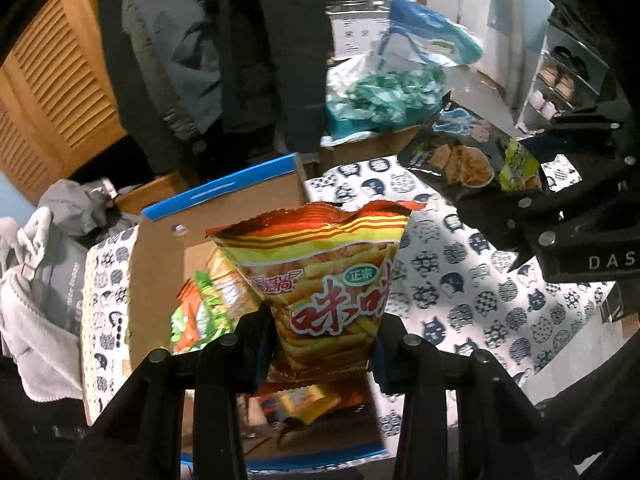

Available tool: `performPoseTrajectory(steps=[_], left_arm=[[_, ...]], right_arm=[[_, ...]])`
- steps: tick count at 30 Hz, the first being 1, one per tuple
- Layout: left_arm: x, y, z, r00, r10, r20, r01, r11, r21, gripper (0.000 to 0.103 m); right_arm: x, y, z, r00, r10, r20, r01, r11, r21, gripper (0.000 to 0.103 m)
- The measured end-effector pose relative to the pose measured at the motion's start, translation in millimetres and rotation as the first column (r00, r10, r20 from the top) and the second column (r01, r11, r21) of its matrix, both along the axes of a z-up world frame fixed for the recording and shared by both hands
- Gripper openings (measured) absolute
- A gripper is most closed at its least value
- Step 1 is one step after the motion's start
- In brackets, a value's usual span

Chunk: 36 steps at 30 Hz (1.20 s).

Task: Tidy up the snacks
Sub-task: 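Lower both bags into the box and open both tools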

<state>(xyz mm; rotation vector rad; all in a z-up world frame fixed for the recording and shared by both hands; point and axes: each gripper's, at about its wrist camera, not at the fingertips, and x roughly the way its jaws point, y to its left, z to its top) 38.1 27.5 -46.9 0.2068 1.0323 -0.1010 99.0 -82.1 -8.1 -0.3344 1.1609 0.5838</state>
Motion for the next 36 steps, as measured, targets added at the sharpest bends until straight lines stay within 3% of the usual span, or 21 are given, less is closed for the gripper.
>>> performPoseTrajectory(steps=[9,24,28,31,36], left_arm=[[2,51,-14,0.995,0.099,-0.026,-0.100,0.995,-0.028,0.040],[-1,104,-38,0.974,0.212,-0.087,-0.217,0.975,-0.057,0.043],[-2,111,-37,0.967,0.242,-0.077,-0.247,0.968,-0.053,0.073],[-3,116,-33,0.963,0.264,-0.060,-0.267,0.962,-0.049,0.075],[-1,117,-29,0.958,0.278,-0.064,-0.283,0.957,-0.072,0.077]], right_arm=[[5,61,-10,0.997,0.079,-0.024,-0.079,0.997,0.000,0.058],[8,115,-29,0.986,0.143,-0.083,-0.143,0.990,0.011,0.058],[8,121,-29,0.985,0.147,-0.092,-0.146,0.989,0.025,0.062],[9,122,-27,0.986,0.146,-0.084,-0.144,0.989,0.027,0.072],[10,113,-20,0.989,0.133,-0.067,-0.131,0.991,0.035,0.075]])
